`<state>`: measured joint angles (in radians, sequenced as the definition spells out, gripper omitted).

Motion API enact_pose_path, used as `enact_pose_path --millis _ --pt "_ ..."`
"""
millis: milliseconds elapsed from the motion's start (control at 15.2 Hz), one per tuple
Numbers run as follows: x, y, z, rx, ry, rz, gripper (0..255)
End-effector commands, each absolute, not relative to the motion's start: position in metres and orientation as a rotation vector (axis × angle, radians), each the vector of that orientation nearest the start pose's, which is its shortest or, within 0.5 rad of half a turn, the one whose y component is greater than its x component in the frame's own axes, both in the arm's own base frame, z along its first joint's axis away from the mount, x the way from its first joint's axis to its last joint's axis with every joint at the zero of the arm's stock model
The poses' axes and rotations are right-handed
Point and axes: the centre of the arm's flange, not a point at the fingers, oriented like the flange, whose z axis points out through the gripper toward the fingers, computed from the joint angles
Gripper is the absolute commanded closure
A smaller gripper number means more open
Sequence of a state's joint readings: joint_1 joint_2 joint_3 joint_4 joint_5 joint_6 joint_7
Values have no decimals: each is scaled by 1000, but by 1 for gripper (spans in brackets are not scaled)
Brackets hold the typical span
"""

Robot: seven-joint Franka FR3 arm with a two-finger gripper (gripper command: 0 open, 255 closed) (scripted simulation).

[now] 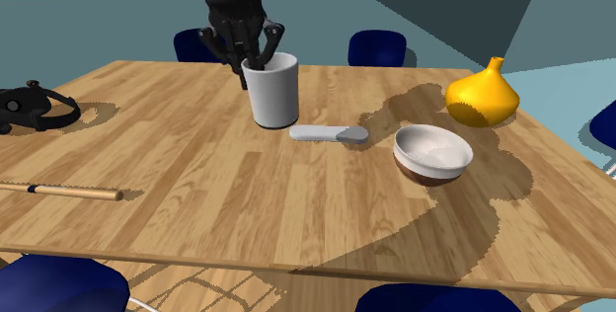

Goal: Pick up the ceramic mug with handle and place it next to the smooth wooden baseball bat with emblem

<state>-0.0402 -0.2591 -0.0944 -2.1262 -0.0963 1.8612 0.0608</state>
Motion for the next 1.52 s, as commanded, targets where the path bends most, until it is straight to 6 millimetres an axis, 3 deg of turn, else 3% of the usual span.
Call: enact_pose_path --millis 0,1452 --pt "477 -50 521 -3198 266 15 255" --pt "555 230 522 -3198 266 15 255"
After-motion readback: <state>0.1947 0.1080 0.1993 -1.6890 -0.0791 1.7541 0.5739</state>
